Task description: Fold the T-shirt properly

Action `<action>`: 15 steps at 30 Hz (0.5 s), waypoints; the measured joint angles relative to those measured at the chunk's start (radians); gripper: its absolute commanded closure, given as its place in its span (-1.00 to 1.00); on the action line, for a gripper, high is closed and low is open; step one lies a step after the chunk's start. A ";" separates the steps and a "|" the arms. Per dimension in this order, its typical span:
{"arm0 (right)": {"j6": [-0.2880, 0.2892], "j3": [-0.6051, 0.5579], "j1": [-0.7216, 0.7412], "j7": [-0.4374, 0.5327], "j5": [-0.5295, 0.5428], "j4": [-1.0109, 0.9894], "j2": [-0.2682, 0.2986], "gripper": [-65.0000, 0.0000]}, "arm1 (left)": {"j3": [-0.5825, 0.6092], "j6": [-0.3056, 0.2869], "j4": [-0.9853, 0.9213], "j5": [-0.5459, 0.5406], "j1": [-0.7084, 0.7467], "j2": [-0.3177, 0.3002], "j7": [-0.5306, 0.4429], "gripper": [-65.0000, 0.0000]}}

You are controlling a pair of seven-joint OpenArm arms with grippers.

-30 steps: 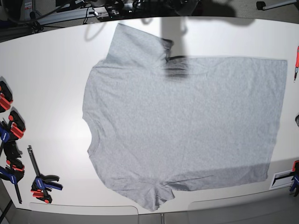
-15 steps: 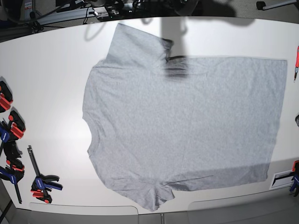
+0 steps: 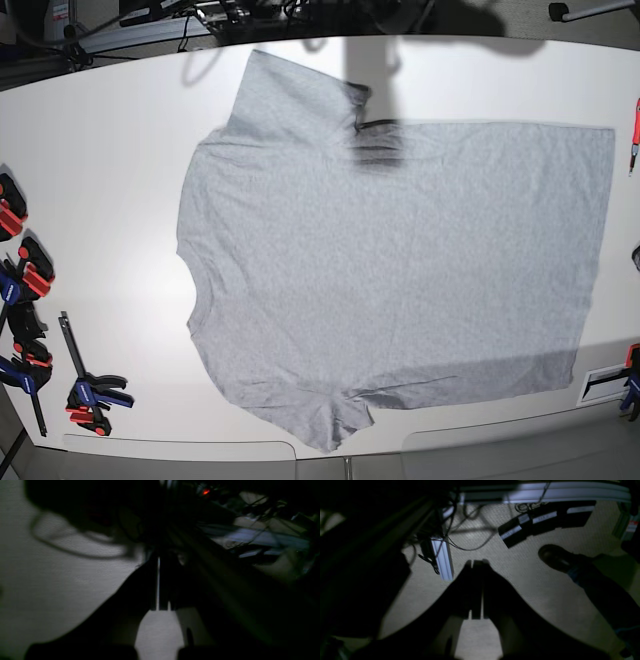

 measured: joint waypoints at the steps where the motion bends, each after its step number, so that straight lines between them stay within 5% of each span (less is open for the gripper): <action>1: 0.000 0.000 -0.013 0.005 0.000 0.006 0.006 1.00 | 0.000 0.000 -0.004 -0.005 0.016 -0.014 0.012 1.00; 15: -0.003 0.000 -0.280 0.014 0.001 0.297 0.083 1.00 | 0.001 0.000 0.166 -0.005 0.232 -0.172 -0.056 1.00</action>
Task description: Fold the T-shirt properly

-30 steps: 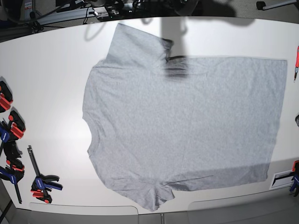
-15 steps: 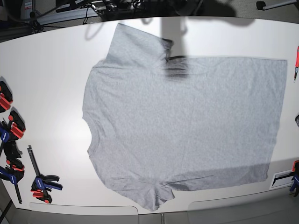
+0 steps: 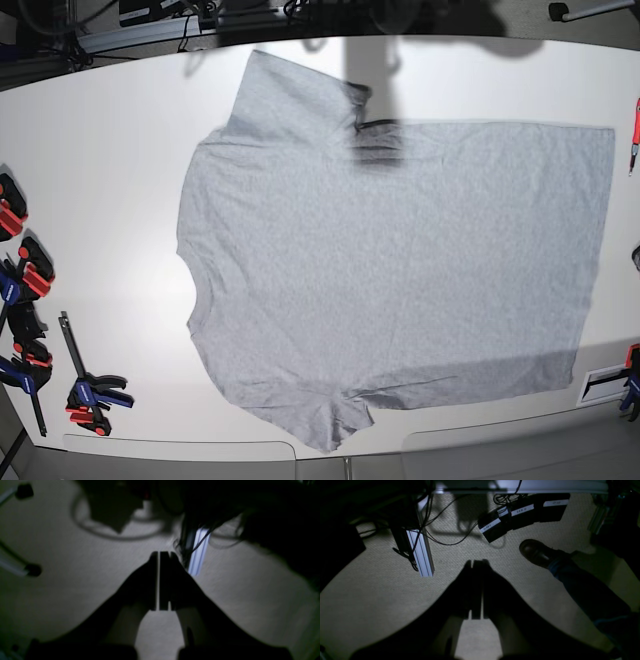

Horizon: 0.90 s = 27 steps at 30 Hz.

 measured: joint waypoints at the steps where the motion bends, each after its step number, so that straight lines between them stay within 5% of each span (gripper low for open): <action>1: 0.000 0.000 -0.023 0.006 0.000 0.026 0.002 1.00 | 0.000 0.002 0.021 0.002 0.021 -0.013 -0.006 1.00; 7: 0.026 0.000 -0.175 0.016 0.050 0.225 0.023 1.00 | -0.023 0.001 0.185 -0.001 0.131 -0.077 -0.033 1.00; 14: 0.097 0.000 -0.413 0.011 0.174 0.597 0.048 1.00 | -0.229 0.000 0.455 -0.108 0.334 -0.103 -0.028 1.00; 18: 0.109 0.000 -0.564 0.006 0.187 0.860 0.047 1.00 | -0.330 -0.074 0.652 -0.192 0.439 -0.166 -0.014 1.00; 27: 0.176 0.003 -0.800 -0.022 0.261 1.489 0.048 1.00 | -0.597 -0.305 1.081 -0.386 0.682 -0.227 0.230 1.00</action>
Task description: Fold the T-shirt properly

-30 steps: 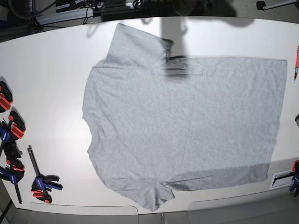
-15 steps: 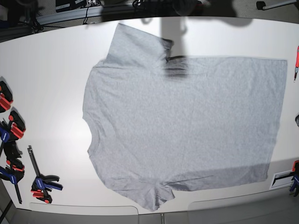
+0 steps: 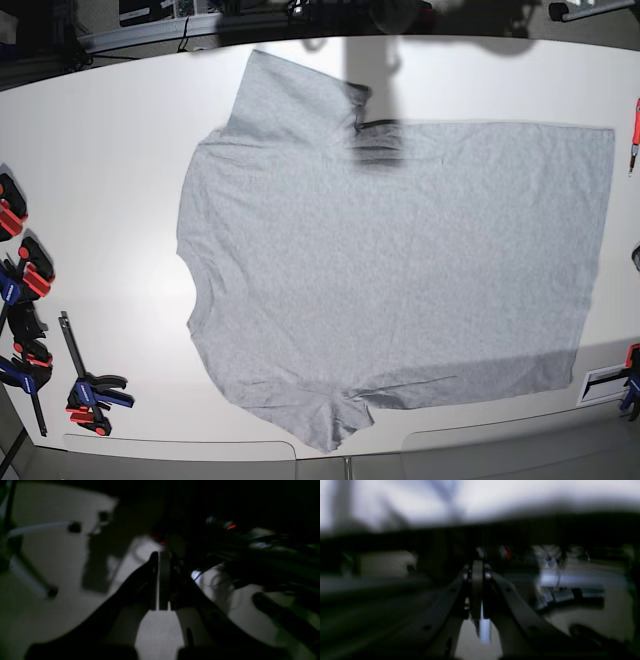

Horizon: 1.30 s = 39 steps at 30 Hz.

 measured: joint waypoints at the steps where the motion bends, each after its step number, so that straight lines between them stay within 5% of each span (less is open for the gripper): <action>1: 0.003 0.000 -0.008 -0.013 0.003 0.057 0.000 1.00 | -0.032 -0.030 0.039 -0.031 0.011 -0.002 0.022 1.00; 7: 0.008 0.000 -0.011 -0.024 0.009 0.288 -0.001 1.00 | -0.206 -0.210 0.158 -0.168 0.040 0.001 0.122 1.00; 9: 0.009 0.001 0.006 -0.024 0.097 0.307 -0.003 1.00 | -0.255 -0.285 0.171 -0.222 0.029 0.001 0.117 1.00; 13: 0.008 0.050 0.080 -0.029 0.307 0.299 -0.103 1.00 | -0.310 -0.394 0.172 -0.261 -0.001 0.001 0.118 1.00; 20: 0.090 0.249 0.198 -0.125 0.706 0.220 -0.285 1.00 | -0.312 -0.400 0.171 -0.259 -0.031 0.004 0.121 1.00; 25: 0.084 0.358 0.216 -0.161 0.866 0.084 -0.319 1.00 | -0.312 -0.400 0.171 -0.259 -0.035 0.004 0.121 1.00; 30: 0.084 0.383 0.216 -0.191 0.814 0.041 -0.318 1.00 | -0.312 -0.400 0.171 -0.259 -0.060 0.003 0.121 1.00; 34: 0.084 0.381 0.218 -0.216 0.718 0.040 -0.319 0.19 | -0.312 -0.400 0.171 -0.251 -0.072 0.004 0.135 1.00; 39: 0.084 0.381 0.218 -0.202 0.509 0.040 -0.319 0.14 | -0.312 -0.400 0.171 -0.251 -0.079 0.004 0.144 1.00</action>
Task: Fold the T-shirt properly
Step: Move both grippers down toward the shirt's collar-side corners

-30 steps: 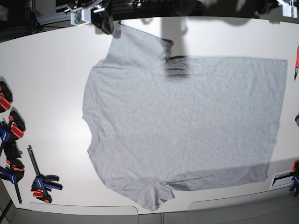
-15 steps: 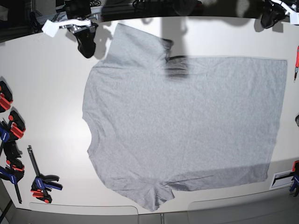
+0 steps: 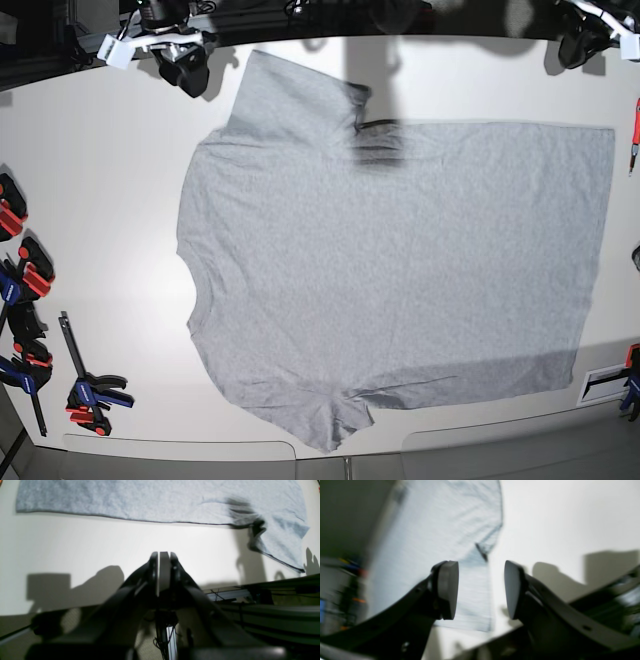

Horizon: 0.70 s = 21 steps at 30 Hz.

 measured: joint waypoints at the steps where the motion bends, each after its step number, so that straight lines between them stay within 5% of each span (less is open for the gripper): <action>1: 0.000 0.000 0.000 0.005 -0.013 0.000 0.000 0.14 | 0.000 0.000 0.000 0.000 -0.005 0.000 0.001 1.00; 8: 0.000 -0.003 0.074 -0.132 -0.013 -0.019 0.000 0.09 | 0.000 0.000 0.000 0.000 -0.037 0.002 0.046 1.00; 15: -0.001 -0.042 0.091 -0.140 -0.015 -0.165 0.000 0.02 | 0.000 0.000 0.000 0.000 -0.049 0.003 0.048 1.00; 21: 0.006 -0.048 0.116 -0.124 -0.006 -0.224 0.000 0.02 | 0.000 0.000 0.000 0.000 -0.058 0.003 0.049 0.61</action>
